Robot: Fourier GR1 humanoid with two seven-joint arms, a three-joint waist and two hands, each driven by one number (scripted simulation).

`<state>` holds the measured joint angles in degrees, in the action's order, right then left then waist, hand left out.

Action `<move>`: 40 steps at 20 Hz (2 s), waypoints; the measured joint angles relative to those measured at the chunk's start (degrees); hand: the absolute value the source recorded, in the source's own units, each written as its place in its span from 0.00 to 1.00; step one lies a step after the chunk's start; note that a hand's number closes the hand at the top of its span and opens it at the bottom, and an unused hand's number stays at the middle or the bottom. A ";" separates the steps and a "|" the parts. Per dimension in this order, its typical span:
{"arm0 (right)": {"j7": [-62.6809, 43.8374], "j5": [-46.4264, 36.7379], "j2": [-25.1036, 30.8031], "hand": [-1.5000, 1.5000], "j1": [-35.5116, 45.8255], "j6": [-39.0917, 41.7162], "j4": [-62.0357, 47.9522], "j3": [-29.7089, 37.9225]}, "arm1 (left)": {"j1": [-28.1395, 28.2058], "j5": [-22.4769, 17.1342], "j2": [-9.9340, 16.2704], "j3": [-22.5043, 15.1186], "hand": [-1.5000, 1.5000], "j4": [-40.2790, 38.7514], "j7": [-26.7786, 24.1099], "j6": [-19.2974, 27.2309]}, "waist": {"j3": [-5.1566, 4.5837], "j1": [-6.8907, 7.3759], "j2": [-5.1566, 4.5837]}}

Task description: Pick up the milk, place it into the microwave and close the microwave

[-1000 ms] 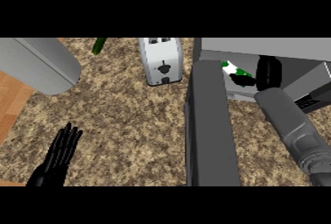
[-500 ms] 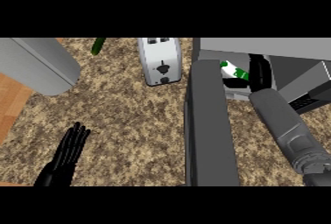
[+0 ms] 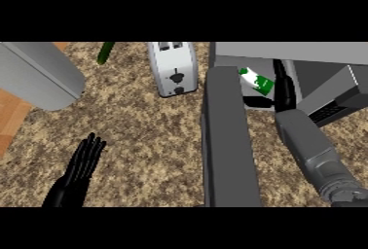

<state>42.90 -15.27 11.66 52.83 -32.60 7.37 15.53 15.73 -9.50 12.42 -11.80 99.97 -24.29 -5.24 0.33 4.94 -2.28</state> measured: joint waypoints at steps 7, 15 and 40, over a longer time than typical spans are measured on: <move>5.20 3.51 0.52 0.00 -4.34 6.18 0.27 3.47 | 0.62 2.04 -1.25 -2.21 0.00 0.59 0.14 0.79 | -0.05 -1.09 0.55; 11.72 5.72 -1.12 0.00 -11.14 14.97 0.57 5.00 | -0.26 3.80 -2.82 -3.63 0.00 -0.39 0.70 1.68 | -0.13 -2.64 1.26; 15.96 13.45 -3.53 0.00 -35.70 41.35 20.11 2.77 | -6.45 10.95 -2.23 -8.77 1.00 -6.27 6.22 -1.45 | -0.43 -6.35 2.68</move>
<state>58.86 -1.83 8.13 17.13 8.75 27.48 18.30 9.28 1.46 10.19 -20.57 93.70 -18.07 -6.69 -0.09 -1.41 0.40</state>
